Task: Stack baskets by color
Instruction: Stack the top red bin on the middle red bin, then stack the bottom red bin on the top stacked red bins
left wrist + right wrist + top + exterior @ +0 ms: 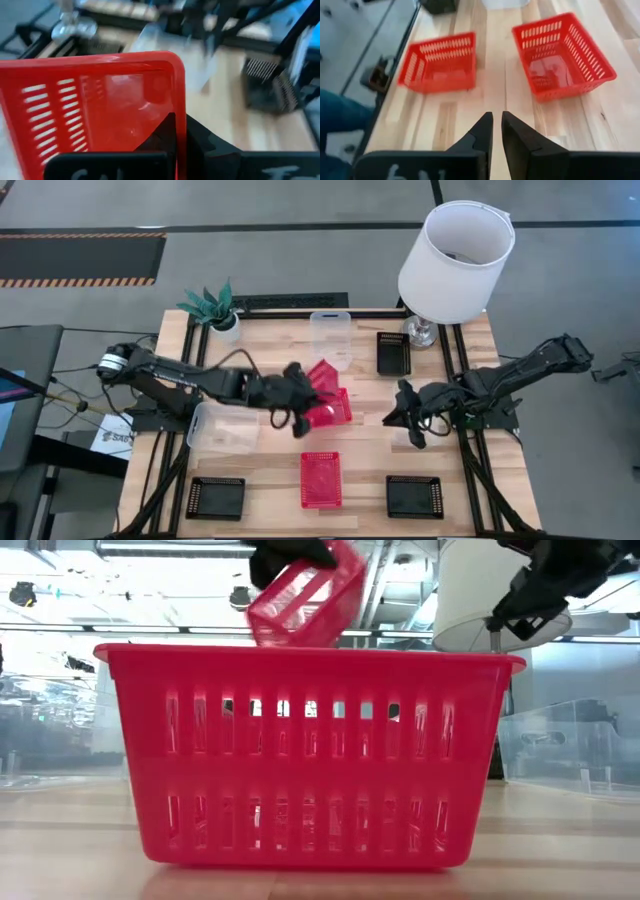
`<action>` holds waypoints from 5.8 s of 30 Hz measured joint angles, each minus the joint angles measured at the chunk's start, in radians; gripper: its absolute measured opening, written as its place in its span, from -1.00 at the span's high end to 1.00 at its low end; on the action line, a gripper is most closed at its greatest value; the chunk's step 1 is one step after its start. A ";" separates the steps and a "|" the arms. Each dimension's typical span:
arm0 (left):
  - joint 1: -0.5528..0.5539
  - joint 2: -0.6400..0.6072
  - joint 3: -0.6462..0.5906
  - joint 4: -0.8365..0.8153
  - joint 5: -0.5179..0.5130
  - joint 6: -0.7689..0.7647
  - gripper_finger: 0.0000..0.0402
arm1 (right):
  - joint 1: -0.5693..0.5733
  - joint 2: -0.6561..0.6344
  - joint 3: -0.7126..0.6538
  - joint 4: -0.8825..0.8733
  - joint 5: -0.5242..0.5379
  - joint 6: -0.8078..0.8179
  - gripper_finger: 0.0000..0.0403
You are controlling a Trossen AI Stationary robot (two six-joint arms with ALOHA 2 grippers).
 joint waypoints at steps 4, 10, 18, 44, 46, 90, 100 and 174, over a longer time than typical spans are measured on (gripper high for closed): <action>-0.044 0.083 0.027 0.068 -0.059 -0.016 1.00 | 0.030 -0.028 0.000 -0.023 -0.005 -0.030 0.71; -0.033 0.253 0.219 -0.165 -0.081 -0.018 1.00 | 0.063 -0.079 0.000 -0.025 -0.005 -0.024 0.71; -0.001 0.482 0.563 -0.569 -0.080 -0.029 1.00 | 0.071 -0.097 0.000 -0.006 0.007 0.029 0.71; 0.037 0.598 0.623 -0.744 0.049 0.075 1.00 | 0.061 -0.090 0.000 -0.047 0.011 -0.001 0.71; 0.043 0.598 0.623 -0.744 0.067 0.086 1.00 | 0.061 -0.090 0.000 -0.047 0.011 -0.003 0.71; 0.049 0.613 0.647 -0.746 0.096 0.156 0.99 | 0.062 -0.090 0.000 -0.046 0.009 0.015 0.71; 0.049 0.613 0.725 -0.852 0.066 0.102 1.00 | 0.062 -0.090 0.000 -0.046 0.008 0.015 0.71; -0.153 0.532 0.323 -0.470 0.228 -0.113 0.04 | 0.063 -0.088 0.000 -0.154 -0.028 -0.004 0.71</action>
